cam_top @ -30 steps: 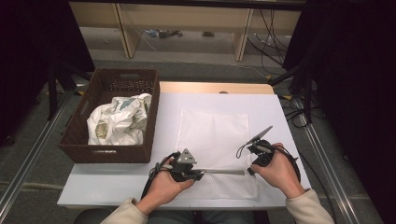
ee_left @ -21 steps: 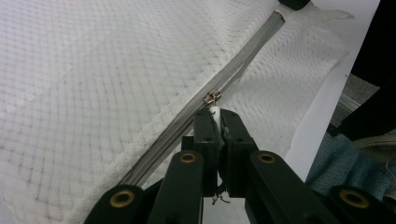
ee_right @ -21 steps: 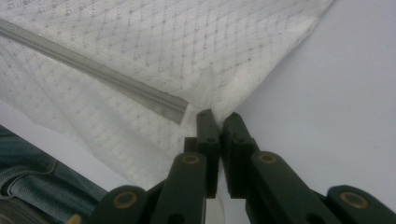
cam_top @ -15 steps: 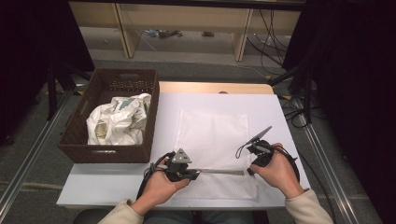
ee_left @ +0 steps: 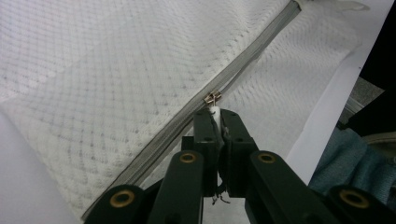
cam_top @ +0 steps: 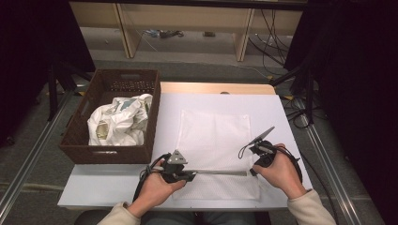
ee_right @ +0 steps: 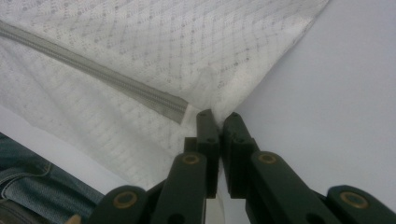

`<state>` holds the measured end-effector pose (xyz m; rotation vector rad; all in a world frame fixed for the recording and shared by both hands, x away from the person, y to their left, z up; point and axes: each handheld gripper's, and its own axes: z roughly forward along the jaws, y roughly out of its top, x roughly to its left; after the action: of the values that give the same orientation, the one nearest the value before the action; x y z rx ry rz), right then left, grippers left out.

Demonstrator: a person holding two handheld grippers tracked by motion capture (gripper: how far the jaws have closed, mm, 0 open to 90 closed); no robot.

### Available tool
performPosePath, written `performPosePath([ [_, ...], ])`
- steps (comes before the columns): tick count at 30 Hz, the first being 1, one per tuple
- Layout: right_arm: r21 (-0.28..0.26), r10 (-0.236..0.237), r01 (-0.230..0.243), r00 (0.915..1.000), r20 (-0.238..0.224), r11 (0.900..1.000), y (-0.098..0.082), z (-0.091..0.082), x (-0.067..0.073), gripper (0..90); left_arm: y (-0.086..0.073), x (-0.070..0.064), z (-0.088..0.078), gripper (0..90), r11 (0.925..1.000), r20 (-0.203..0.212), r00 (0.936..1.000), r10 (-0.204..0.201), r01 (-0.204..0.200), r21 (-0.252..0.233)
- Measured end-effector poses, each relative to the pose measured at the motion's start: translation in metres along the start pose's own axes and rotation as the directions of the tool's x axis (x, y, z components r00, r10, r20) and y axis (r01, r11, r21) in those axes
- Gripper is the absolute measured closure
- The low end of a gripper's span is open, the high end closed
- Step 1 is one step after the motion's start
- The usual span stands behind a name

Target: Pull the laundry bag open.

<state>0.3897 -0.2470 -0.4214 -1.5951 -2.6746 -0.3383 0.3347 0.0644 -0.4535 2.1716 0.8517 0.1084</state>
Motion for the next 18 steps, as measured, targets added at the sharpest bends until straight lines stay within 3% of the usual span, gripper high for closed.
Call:
performPosePath([
  [1, 0.012, 0.023, -0.023, 0.9997, 0.000, 1.000, 0.000, 0.000, 0.001, 87.3, -0.002, 0.001, 0.001, 86.0, 0.9998, 0.004, 0.9998, -0.019, 0.019, 0.001],
  [2, 0.025, 0.046, -0.046, 0.9989, -0.001, 0.999, 0.000, -0.001, 0.003, 87.2, -0.002, 0.001, 0.000, 86.0, 0.9999, -0.003, 0.9999, -0.012, 0.012, 0.001],
  [5, 0.023, 0.045, -0.045, 0.9990, -0.003, 0.999, 0.000, 0.000, 0.002, 87.2, -0.004, 0.002, 0.001, 86.0, 0.9998, -0.009, 0.9998, -0.019, 0.019, 0.001],
  [6, 0.018, 0.010, -0.010, 0.9999, -0.002, 1.000, 0.000, 0.001, -0.001, 87.2, -0.005, 0.004, 0.000, 86.0, 0.9998, -0.005, 1.0000, -0.006, 0.006, 0.017],
  [7, 0.015, -0.030, 0.030, 0.9996, -0.002, 0.999, 0.001, 0.002, -0.005, 87.2, -0.006, 0.004, 0.001, 86.0, 0.9997, -0.012, 0.9998, -0.019, 0.019, 0.013],
  [8, 0.045, 0.005, -0.005, 1.0000, -0.006, 0.999, 0.001, 0.001, -0.003, 87.2, -0.006, 0.004, 0.000, 86.0, 0.9996, -0.014, 0.9996, -0.025, 0.026, 0.014],
  [10, 0.030, -0.015, 0.015, 0.9999, -0.005, 0.999, 0.001, 0.002, -0.005, 87.2, -0.007, 0.005, -0.001, 86.0, 0.9997, -0.012, 0.9998, -0.019, 0.019, 0.015],
  [12, 0.037, 0.049, -0.049, 0.9988, 0.004, 0.998, 0.000, 0.002, -0.001, 87.2, -0.009, 0.006, -0.003, 86.0, 0.9992, -0.020, 0.9992, -0.036, 0.036, 0.016],
  [15, 0.025, 0.036, -0.036, 0.9993, 0.008, 0.999, 0.000, 0.005, -0.002, 87.2, -0.012, 0.008, -0.005, 86.0, 0.9988, -0.029, 0.9985, -0.047, 0.047, 0.013],
  [17, 0.050, 0.046, -0.047, 0.9989, 0.009, 0.998, 0.001, 0.004, -0.002, 87.2, -0.012, 0.010, -0.006, 86.0, 0.9993, -0.031, 0.9990, -0.032, 0.032, 0.021],
  [18, 0.057, 0.043, -0.043, 0.9991, 0.006, 0.997, 0.001, 0.003, -0.002, 87.2, -0.014, 0.010, -0.007, 86.0, 0.9986, -0.027, 0.9984, -0.049, 0.049, 0.017],
])
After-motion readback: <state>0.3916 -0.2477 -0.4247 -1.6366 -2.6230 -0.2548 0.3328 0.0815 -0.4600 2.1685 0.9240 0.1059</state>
